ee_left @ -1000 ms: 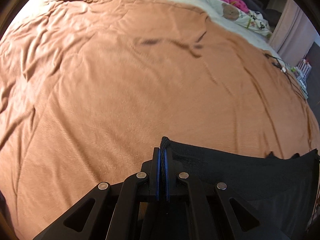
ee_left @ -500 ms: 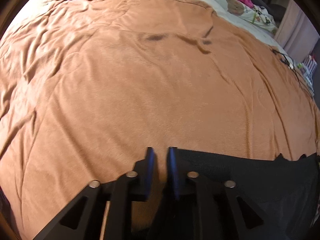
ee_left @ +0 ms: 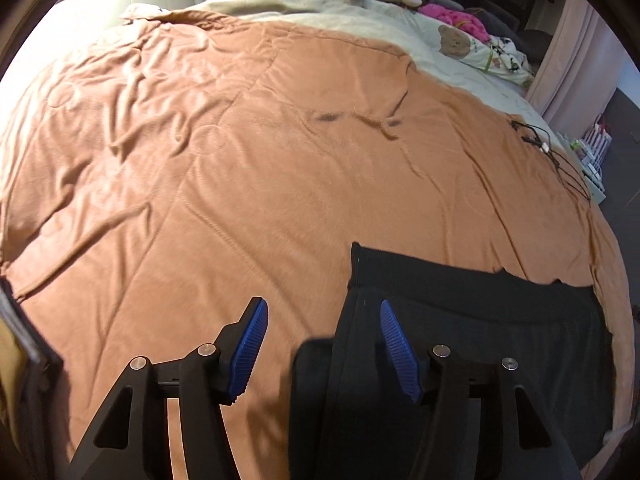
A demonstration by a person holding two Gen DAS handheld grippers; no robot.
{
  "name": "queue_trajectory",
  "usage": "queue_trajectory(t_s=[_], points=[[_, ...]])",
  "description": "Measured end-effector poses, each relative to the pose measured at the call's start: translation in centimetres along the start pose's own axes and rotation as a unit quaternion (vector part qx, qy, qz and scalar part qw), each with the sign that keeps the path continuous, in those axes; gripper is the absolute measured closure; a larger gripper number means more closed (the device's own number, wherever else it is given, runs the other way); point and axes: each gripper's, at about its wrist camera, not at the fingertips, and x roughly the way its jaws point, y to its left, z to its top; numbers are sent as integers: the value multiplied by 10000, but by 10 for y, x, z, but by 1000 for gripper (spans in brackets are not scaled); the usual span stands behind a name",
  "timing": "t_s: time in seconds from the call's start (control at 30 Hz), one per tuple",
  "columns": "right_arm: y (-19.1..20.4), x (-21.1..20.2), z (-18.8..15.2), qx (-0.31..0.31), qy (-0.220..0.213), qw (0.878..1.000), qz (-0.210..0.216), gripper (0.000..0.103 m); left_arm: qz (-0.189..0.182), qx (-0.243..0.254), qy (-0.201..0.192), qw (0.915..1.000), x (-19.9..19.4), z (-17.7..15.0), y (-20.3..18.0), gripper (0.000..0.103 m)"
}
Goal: Fold small clothes
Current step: 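Open both grippers and release the folded black shirt onto the bed, then move both open grippers to the end of the folded shirt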
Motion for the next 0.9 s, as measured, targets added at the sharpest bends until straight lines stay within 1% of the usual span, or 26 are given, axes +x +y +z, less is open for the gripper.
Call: queue_trajectory(t_s=[0.07,0.13,0.17,0.2,0.27,0.33,0.4,0.53,0.6,0.7,0.8,0.9], points=[[-2,-19,-10,22,-47,10000,53,32,2,22,-23,10000,-15,-7,1,40],[-4,-32,-18,96,-70,9998,184,27,-11,20,-70,10000,-29,-14,3,34],[-4,-42,-24,120,-89,9996,242,22,-19,15,-93,10000,-35,-18,5,33],[-4,-49,-28,132,-116,9994,285,20,-37,5,-112,9999,-42,-23,5,30],[-7,-63,-36,132,-155,9992,334,17,-80,-29,-128,9999,-53,-31,6,25],[-9,-74,-46,174,-145,9991,364,12,-146,-101,-143,9997,-64,-42,8,16],[-10,-87,-58,172,-190,9989,384,0,-214,-156,-144,9995,-71,-51,10,9],[-10,-110,-84,132,-243,9986,454,0,-468,-298,-284,9981,-94,-77,12,4],[-11,-118,-101,161,-236,9984,491,0,-510,-300,-317,9977,-101,-89,11,1],[-17,-124,-120,267,-158,9978,587,0,-527,-326,-309,9976,-108,-104,12,1],[-23,-133,-136,462,-131,9967,652,0,-675,-493,-234,9962,-114,-121,16,1],[-29,-144,-150,644,-192,9952,717,0,-787,-585,-222,9949,-120,-135,18,1]])
